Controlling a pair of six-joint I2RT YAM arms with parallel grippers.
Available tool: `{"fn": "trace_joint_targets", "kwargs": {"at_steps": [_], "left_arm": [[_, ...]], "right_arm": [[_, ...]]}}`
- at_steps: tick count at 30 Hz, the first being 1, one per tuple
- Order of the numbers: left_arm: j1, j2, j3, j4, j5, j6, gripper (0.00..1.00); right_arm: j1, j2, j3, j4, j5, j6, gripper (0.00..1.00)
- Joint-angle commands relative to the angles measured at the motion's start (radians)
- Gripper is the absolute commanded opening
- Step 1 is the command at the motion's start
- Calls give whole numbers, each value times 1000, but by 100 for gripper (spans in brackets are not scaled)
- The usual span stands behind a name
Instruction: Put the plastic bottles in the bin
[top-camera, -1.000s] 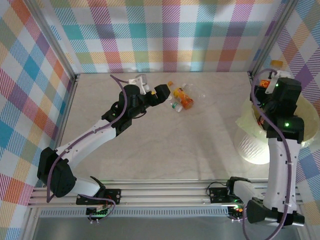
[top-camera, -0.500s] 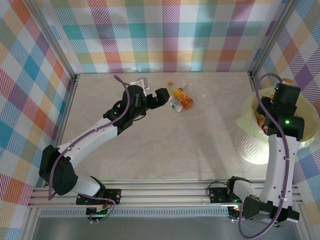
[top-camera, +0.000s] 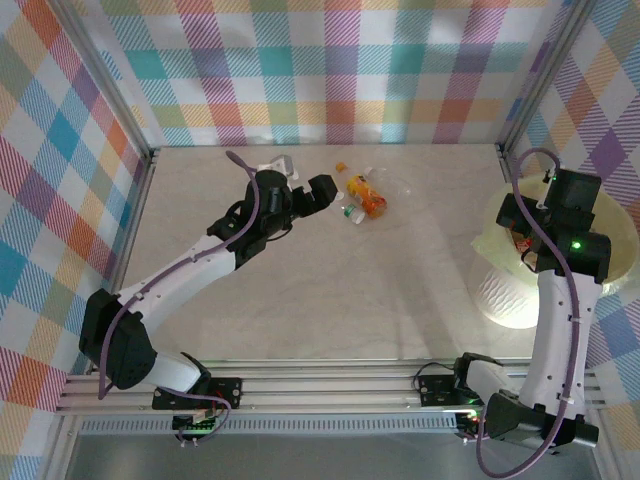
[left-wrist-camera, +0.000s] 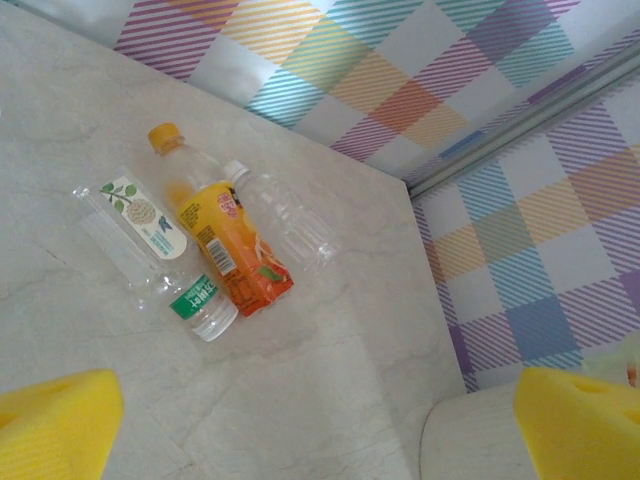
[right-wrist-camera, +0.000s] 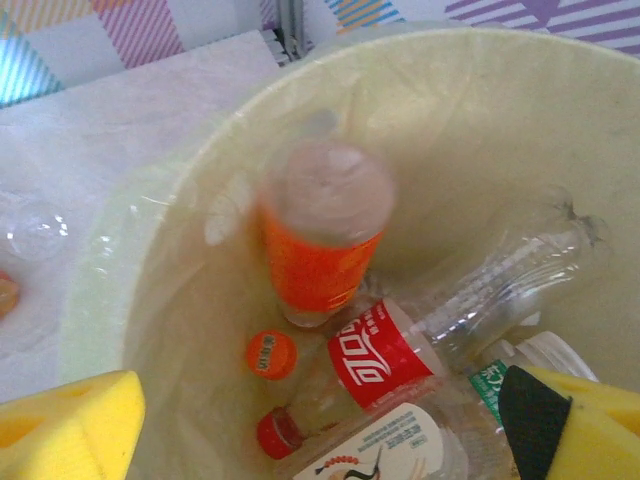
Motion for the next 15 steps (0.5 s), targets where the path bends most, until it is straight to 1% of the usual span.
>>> {"fn": "trace_joint_targets", "kwargs": {"at_steps": [1,2,5,8,10,12,15], "left_arm": [[12,14,-2,12,-14,-10,100],[13,14,-3,13,-13,-10,100],[20,22,-8,13,-12,-9,100],[26,31,-17,18,-7,-18,100],[29,36,-30,39,-1,-23,100],[32,39,-42,57,0,-28,100],[35,41,-55,66,-14,-35,100]], "right_arm": [[-5,-14,36,3,-74,30,98],[-4,-17,39,7,-85,36,100],[-4,-33,48,27,-143,51,100],[-2,-46,52,59,-275,61,100],[10,-46,50,87,-390,75,100],[44,-41,46,124,-487,91,100],[136,-23,16,214,-611,104,100]]}}
